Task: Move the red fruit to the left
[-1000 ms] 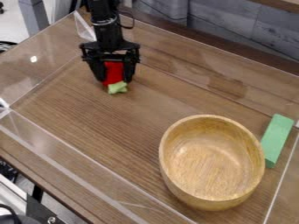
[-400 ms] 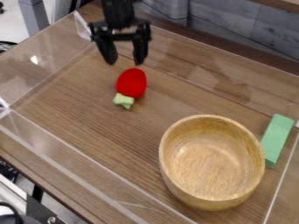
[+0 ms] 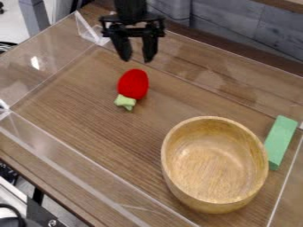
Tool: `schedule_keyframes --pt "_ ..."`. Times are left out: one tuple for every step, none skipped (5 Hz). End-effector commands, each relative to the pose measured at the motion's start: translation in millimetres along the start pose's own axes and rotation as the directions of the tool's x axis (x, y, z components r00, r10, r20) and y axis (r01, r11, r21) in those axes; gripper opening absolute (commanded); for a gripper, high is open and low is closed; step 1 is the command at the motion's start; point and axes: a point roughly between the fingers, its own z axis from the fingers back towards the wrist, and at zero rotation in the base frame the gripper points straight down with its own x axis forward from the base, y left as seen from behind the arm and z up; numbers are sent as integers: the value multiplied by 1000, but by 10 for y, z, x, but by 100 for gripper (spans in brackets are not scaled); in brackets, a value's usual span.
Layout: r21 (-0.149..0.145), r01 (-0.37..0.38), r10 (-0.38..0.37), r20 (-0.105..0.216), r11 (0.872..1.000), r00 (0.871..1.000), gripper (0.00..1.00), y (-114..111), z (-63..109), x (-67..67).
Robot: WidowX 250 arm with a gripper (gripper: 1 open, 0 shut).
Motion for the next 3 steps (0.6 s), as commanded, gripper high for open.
schedule_keyframes --pt "19 34 -35 82 999 996 100 -73 252 56" --pt "25 54 -56 79 998 995 0 -99 229 80" --pt "29 105 -107 69 994 992 100 8 241 130"
